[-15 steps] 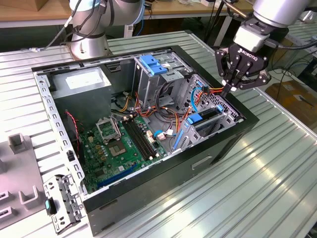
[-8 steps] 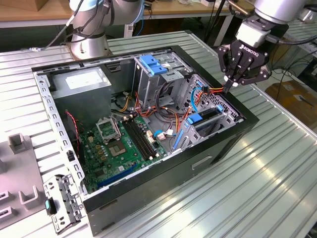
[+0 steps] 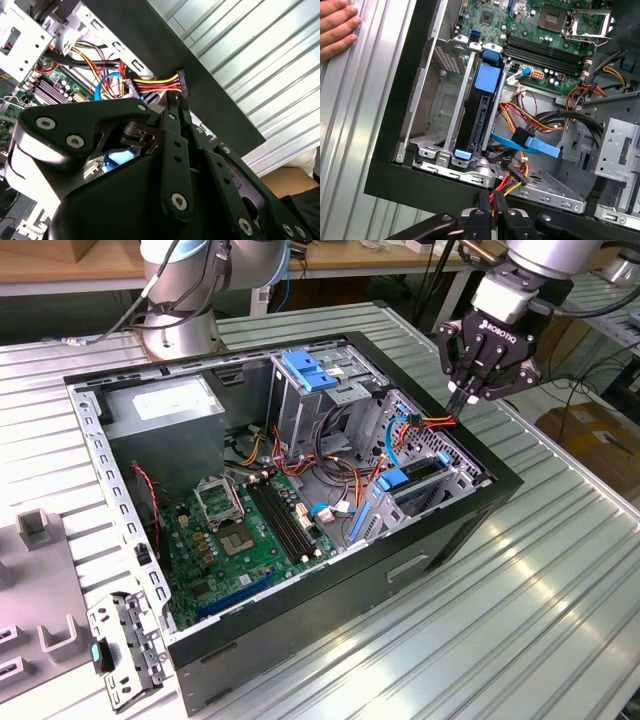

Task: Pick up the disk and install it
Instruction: 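Insert the first disk wire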

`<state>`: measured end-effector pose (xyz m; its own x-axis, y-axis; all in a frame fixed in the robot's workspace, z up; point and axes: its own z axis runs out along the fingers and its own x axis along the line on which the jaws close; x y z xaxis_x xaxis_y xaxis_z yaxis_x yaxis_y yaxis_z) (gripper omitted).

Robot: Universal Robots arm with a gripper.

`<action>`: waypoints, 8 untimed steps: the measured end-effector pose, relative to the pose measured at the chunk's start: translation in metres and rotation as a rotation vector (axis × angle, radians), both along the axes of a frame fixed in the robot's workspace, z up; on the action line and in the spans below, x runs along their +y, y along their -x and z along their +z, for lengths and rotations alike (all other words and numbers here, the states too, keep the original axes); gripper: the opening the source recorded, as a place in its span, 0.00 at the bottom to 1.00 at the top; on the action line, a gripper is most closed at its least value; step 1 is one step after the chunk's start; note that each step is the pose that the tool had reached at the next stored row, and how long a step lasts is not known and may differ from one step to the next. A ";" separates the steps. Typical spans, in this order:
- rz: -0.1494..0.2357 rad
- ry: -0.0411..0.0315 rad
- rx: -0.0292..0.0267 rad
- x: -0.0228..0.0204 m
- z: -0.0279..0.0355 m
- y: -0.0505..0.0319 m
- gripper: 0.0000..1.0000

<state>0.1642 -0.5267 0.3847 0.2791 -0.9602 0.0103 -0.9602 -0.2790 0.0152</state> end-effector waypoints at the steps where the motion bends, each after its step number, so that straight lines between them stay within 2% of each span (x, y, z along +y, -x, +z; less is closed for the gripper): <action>1: 0.014 0.0001 0.0000 0.0000 -0.0001 0.0000 0.18; 5: 0.087 0.0001 0.0000 0.0001 -0.0007 -0.0002 0.19; 6: 0.114 0.0001 0.0000 0.0001 -0.0010 -0.0002 0.25; 8: 0.178 0.0003 -0.0001 0.0001 -0.0026 -0.0001 0.25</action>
